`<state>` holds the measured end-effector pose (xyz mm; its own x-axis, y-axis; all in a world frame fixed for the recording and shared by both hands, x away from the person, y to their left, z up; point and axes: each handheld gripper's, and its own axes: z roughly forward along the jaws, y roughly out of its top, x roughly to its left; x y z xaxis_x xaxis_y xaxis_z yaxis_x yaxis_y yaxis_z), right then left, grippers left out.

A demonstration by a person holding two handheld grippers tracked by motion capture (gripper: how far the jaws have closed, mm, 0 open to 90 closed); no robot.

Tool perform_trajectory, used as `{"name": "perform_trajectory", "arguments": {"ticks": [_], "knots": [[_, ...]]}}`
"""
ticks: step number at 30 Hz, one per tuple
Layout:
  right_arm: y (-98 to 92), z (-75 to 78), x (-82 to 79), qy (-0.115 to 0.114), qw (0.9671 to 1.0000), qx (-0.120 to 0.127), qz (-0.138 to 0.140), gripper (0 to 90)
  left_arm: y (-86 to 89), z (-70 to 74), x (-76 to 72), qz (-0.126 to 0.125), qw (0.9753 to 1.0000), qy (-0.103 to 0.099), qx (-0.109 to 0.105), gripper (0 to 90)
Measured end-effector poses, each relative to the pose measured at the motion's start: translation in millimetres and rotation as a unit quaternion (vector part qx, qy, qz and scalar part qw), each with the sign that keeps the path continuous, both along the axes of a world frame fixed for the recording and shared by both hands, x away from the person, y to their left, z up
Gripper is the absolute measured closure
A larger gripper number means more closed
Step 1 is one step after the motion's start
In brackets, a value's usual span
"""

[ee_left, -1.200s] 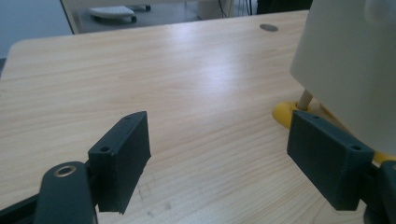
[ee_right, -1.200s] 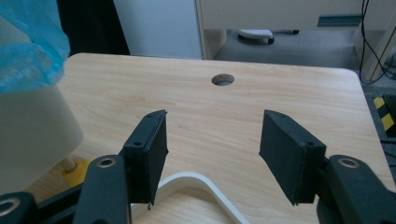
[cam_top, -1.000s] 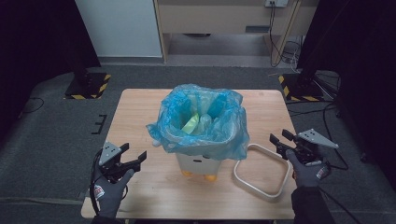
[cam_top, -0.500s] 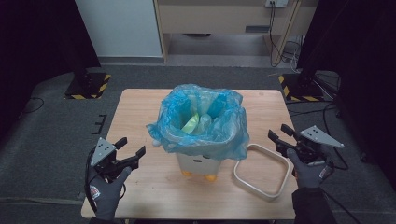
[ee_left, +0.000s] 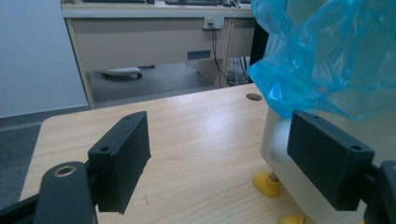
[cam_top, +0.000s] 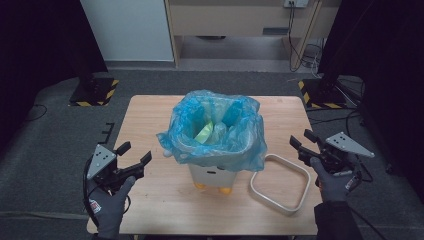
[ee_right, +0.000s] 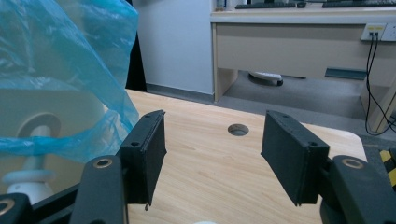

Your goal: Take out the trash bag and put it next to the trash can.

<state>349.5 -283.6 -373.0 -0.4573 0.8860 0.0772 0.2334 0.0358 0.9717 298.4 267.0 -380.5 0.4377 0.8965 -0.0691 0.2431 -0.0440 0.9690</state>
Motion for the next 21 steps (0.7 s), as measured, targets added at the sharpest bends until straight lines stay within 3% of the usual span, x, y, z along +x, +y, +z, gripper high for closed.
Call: {"name": "perform_trajectory", "arguments": {"ticks": [13,21], "knots": [[4.6,16.4,-1.9,-0.023,0.9997,0.006,0.009,39.6,-3.9,21.7,-5.8,-0.010,0.9996,-0.027,0.002,20.4],[12.6,25.3,-4.0,-0.034,0.9992,0.006,0.020,39.7,-10.0,40.1,-1.7,-0.018,0.9988,-0.045,0.001,20.4]]}}
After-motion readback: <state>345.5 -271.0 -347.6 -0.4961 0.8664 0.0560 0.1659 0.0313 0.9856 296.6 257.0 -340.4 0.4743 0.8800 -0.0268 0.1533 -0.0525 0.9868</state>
